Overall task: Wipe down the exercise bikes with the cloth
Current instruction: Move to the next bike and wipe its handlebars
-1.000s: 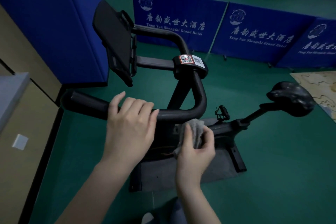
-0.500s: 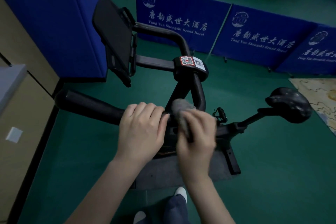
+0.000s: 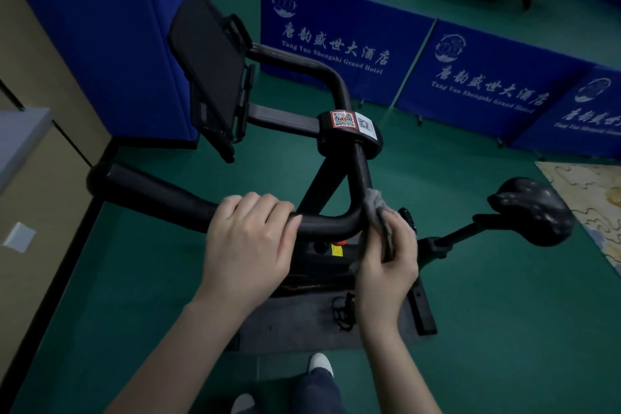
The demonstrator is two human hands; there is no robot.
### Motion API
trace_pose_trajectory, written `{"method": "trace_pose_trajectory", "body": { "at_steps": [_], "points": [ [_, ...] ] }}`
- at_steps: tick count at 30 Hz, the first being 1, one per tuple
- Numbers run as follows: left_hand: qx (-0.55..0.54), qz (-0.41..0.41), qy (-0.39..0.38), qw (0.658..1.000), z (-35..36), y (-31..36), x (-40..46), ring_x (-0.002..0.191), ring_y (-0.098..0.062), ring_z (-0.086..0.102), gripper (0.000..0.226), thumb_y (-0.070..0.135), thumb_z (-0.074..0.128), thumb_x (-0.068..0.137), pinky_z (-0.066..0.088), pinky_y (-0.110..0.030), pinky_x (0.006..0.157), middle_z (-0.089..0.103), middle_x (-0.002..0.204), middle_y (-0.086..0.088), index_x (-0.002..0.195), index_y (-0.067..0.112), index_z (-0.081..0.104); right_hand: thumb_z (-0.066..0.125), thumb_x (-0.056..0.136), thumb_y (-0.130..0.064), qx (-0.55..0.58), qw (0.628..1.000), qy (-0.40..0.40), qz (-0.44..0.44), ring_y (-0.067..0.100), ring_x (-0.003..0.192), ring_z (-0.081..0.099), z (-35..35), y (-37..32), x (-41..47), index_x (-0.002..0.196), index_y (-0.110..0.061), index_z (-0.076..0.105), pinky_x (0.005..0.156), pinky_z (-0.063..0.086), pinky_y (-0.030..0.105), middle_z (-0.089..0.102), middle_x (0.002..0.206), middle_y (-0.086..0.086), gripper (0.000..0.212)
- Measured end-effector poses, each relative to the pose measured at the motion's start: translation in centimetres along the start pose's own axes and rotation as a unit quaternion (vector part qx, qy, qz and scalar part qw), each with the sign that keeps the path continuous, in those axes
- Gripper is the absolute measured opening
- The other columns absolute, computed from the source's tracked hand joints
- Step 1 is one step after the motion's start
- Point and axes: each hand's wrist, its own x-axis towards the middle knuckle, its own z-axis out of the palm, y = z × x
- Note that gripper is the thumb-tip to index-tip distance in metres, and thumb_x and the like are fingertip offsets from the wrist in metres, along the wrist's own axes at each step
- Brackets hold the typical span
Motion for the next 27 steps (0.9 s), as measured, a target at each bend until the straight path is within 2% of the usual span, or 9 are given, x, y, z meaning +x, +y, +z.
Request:
{"method": "trace_pose_trajectory", "body": {
  "at_steps": [2,5,9,12,14,18,22,24,27],
  "points": [
    [0.004,0.001,0.002,1.000,0.0,0.0,0.0,0.076,-0.020,0.059,0.027,0.028,0.045,0.096,0.037,-0.033,0.077,0.065,0.082,0.003,0.090,0.015,0.067,0.057,0.091,-0.030,0.047,0.994,0.008,0.097,0.036,0.098,0.064,0.2,-0.4,0.3,0.109,-0.028,0.064,0.088,0.053,0.051,0.065,0.106,0.014,0.019],
    [0.010,-0.010,0.000,1.000,0.0,0.3,0.0,0.077,-0.020,0.059,0.027,0.027,0.045,0.096,0.038,-0.034,0.077,0.065,0.083,0.003,0.090,0.015,0.068,0.057,0.094,-0.017,0.062,0.988,0.014,0.139,0.013,0.091,0.064,0.4,-1.3,-1.3,0.101,-0.023,0.059,0.084,0.052,0.032,0.066,0.098,0.006,0.009],
    [0.008,-0.026,0.001,1.000,-0.3,0.7,0.3,0.077,-0.018,0.060,0.026,0.026,0.045,0.096,0.037,-0.033,0.078,0.067,0.084,0.005,0.090,0.015,0.068,0.058,0.086,-0.043,0.059,0.978,-0.023,0.201,0.033,0.088,0.059,0.1,-0.6,-3.3,0.094,-0.024,0.051,0.083,0.048,0.058,0.062,0.093,0.011,0.021],
    [0.011,-0.035,-0.004,0.999,-0.2,0.9,0.3,0.078,-0.018,0.061,0.026,0.026,0.046,0.095,0.037,-0.033,0.079,0.068,0.085,0.004,0.090,0.014,0.069,0.060,0.082,-0.045,0.066,0.973,-0.040,0.216,0.037,0.086,0.059,-0.9,-0.1,-1.8,0.089,-0.027,0.054,0.081,0.049,0.060,0.064,0.089,0.012,0.020],
    [0.011,-0.043,-0.007,0.999,-0.3,1.0,0.3,0.077,-0.018,0.062,0.025,0.025,0.047,0.095,0.038,-0.034,0.079,0.068,0.084,0.004,0.090,0.014,0.070,0.062,0.090,-0.027,0.075,0.978,-0.039,0.188,0.027,0.082,0.061,-1.8,0.2,0.2,0.090,-0.026,0.055,0.082,0.052,0.052,0.065,0.089,0.008,0.007],
    [0.015,-0.072,0.001,0.997,-0.2,1.9,0.5,0.076,-0.019,0.061,0.024,0.023,0.049,0.093,0.039,-0.034,0.080,0.068,0.082,0.003,0.085,0.013,0.069,0.057,0.093,-0.003,0.093,0.992,-0.071,0.050,0.005,0.076,0.060,-1.7,-0.3,4.4,0.093,-0.015,0.058,0.070,0.050,0.024,0.061,0.084,0.005,0.012],
    [0.021,-0.124,0.036,0.991,0.4,3.5,0.9,0.076,-0.017,0.061,0.025,0.023,0.050,0.094,0.035,-0.032,0.085,0.067,0.079,0.004,0.082,0.013,0.069,0.056,0.075,0.015,0.025,0.956,-0.217,-0.193,0.027,0.106,0.056,-1.0,0.5,5.6,0.098,0.000,0.067,0.095,0.045,0.032,0.067,0.102,0.006,0.029],
    [0.021,-0.141,0.048,0.989,0.8,4.2,1.0,0.076,-0.017,0.060,0.025,0.024,0.050,0.094,0.034,-0.031,0.087,0.067,0.078,0.004,0.081,0.013,0.069,0.056,0.074,0.016,0.019,0.939,-0.257,-0.227,0.026,0.105,0.054,-0.9,1.3,7.5,0.098,0.000,0.068,0.095,0.044,0.031,0.067,0.102,0.003,0.031],
    [0.027,-0.165,0.059,0.984,1.3,4.9,1.0,0.076,-0.017,0.060,0.024,0.024,0.051,0.093,0.035,-0.032,0.089,0.067,0.077,0.004,0.079,0.013,0.068,0.063,0.081,0.011,0.022,0.940,-0.271,-0.206,0.021,0.103,0.055,-0.6,1.8,10.2,0.099,-0.002,0.069,0.091,0.046,0.030,0.066,0.103,-0.001,0.023]
  ]
}}
